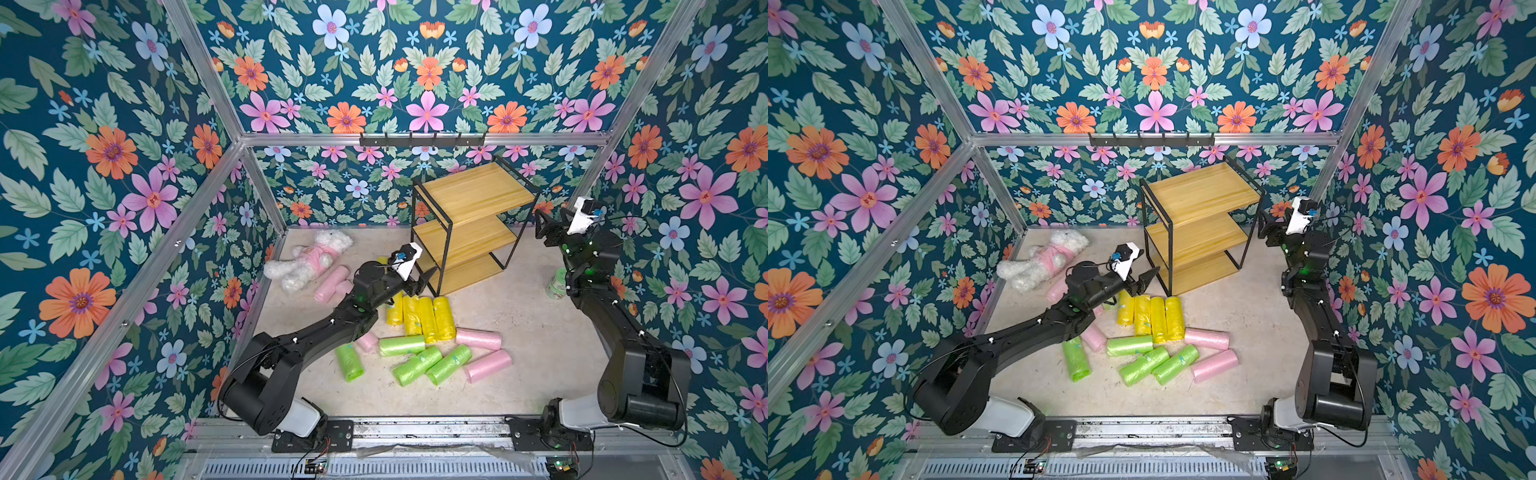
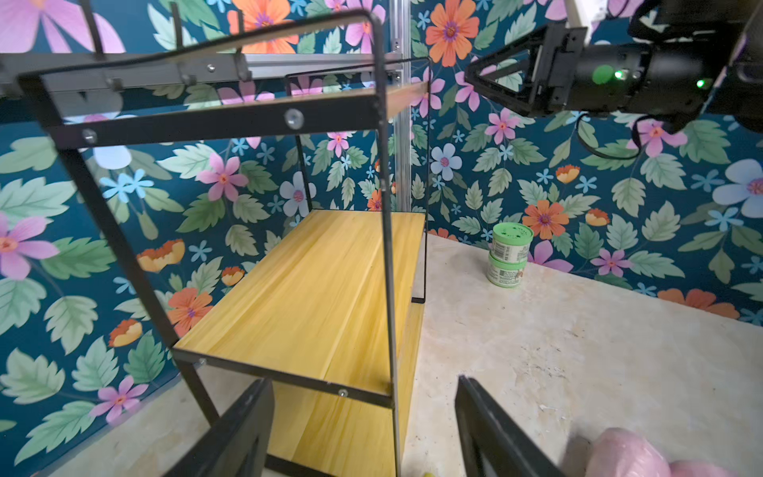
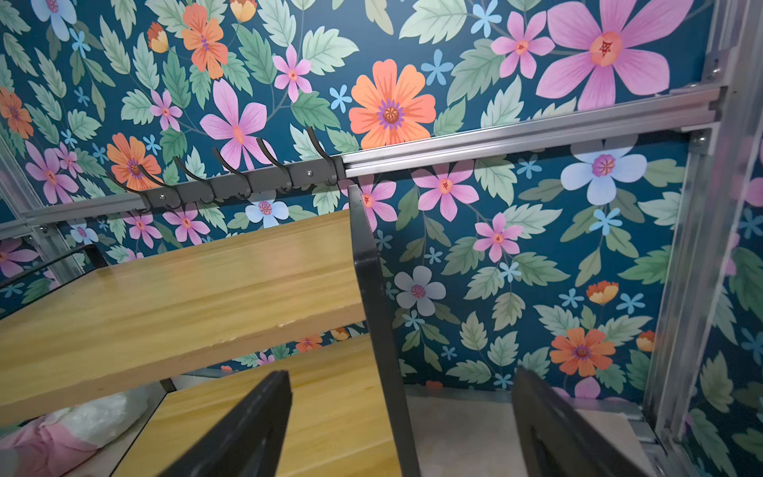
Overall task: Sort the rolls of trash bags by color and place them on the shelf
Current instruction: Adjust the shelf at the center of the board.
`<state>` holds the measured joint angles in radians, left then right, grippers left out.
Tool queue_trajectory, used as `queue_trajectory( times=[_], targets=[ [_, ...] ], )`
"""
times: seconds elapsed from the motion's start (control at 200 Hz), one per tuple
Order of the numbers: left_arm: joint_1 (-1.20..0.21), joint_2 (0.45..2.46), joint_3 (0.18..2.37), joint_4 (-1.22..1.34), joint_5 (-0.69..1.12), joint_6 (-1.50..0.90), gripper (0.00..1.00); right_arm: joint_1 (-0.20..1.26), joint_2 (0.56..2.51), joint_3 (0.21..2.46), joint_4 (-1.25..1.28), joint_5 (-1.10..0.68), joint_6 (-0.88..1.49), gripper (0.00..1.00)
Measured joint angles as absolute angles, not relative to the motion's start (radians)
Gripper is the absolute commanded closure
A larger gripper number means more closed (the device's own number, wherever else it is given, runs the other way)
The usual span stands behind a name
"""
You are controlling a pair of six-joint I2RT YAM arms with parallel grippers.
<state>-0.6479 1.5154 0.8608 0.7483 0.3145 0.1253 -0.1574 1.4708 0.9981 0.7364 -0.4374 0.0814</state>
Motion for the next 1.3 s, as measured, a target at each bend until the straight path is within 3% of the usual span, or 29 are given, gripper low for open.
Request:
queue_trajectory(
  times=[0.475,0.995,1.3],
  targets=[
    [-0.686,1.754,0.955,0.883,0.209,0.223,0.22,-0.157,1.716,1.076,0.931,-0.555,0.071,0.28],
    [-0.665,1.863,0.988,0.95,0.125,0.286,0.21,-0.12,1.722,1.041,0.966,-0.53,0.051,0.73],
    [-0.616,1.925,1.058,0.965,0.126,0.289,0.21,-0.109,1.625,0.949,0.968,-0.43,0.034,0.77]
  ],
)
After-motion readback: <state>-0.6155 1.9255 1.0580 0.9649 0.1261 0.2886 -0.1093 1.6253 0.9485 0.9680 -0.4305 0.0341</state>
